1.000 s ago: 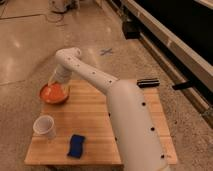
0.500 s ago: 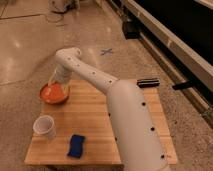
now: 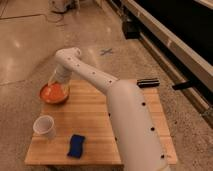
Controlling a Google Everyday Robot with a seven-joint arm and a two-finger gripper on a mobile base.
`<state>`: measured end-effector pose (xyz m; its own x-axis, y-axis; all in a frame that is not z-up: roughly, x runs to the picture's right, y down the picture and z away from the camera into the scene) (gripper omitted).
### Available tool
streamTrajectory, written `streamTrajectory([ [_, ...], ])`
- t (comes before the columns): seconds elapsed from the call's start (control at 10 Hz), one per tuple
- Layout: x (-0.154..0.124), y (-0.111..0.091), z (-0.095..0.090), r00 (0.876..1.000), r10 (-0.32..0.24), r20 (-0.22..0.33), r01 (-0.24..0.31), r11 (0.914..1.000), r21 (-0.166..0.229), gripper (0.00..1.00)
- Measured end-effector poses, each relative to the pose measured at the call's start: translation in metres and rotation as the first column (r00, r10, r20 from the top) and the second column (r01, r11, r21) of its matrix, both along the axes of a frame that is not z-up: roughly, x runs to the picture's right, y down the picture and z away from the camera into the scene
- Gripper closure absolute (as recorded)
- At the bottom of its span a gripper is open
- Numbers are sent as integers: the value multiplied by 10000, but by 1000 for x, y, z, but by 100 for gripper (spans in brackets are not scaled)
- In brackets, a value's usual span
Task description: Drag the ceramic bowl in a circle
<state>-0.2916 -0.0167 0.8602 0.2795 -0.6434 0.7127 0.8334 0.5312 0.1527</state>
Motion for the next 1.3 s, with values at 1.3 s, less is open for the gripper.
streamTrajectory([
  [1.3, 25, 40, 84, 9821, -1594, -1006, 1579, 9872, -227, 35],
])
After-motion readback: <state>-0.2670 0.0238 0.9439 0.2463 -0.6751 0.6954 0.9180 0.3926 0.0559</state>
